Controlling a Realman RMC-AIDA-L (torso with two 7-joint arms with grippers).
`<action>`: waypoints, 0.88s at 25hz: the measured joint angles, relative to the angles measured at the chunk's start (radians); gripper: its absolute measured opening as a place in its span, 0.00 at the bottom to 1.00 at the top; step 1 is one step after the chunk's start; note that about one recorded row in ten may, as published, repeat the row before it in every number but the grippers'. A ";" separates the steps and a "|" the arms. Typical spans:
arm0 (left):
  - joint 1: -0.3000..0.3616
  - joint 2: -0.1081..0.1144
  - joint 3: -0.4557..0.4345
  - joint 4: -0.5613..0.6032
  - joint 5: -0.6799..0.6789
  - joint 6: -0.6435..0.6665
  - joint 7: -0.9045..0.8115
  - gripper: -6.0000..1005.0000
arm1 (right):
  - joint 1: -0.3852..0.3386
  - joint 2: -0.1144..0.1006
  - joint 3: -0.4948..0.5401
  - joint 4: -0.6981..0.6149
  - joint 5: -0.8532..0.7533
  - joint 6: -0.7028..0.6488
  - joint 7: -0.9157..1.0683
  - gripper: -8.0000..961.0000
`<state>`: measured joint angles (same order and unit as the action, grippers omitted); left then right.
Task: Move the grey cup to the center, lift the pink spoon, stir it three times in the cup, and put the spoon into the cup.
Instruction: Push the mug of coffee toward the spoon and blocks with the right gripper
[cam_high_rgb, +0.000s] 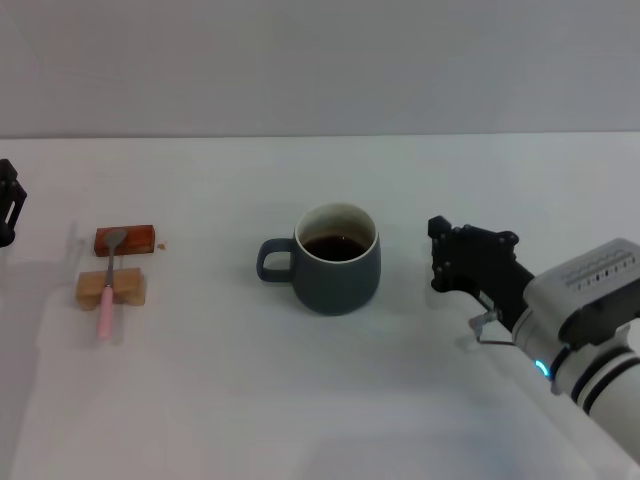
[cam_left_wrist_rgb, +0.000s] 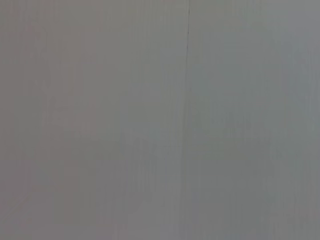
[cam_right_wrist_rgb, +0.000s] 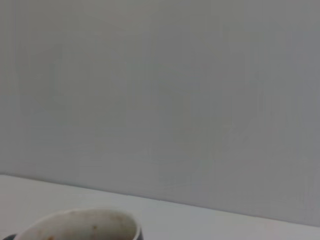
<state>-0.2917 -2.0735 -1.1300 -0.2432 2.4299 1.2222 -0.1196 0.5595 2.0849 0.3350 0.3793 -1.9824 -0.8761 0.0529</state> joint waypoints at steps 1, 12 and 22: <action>0.000 0.000 -0.001 -0.001 0.000 0.000 0.000 0.78 | 0.006 -0.001 0.000 -0.005 -0.002 0.006 0.013 0.01; -0.012 -0.002 -0.007 -0.004 0.000 -0.001 -0.001 0.78 | 0.042 0.001 -0.005 -0.001 -0.032 0.054 0.033 0.01; -0.016 -0.002 -0.008 -0.004 0.000 -0.001 -0.002 0.78 | 0.045 0.003 -0.004 0.021 -0.049 0.054 0.034 0.01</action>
<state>-0.3073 -2.0754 -1.1377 -0.2470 2.4298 1.2209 -0.1216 0.6044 2.0878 0.3308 0.4004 -2.0314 -0.8220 0.0870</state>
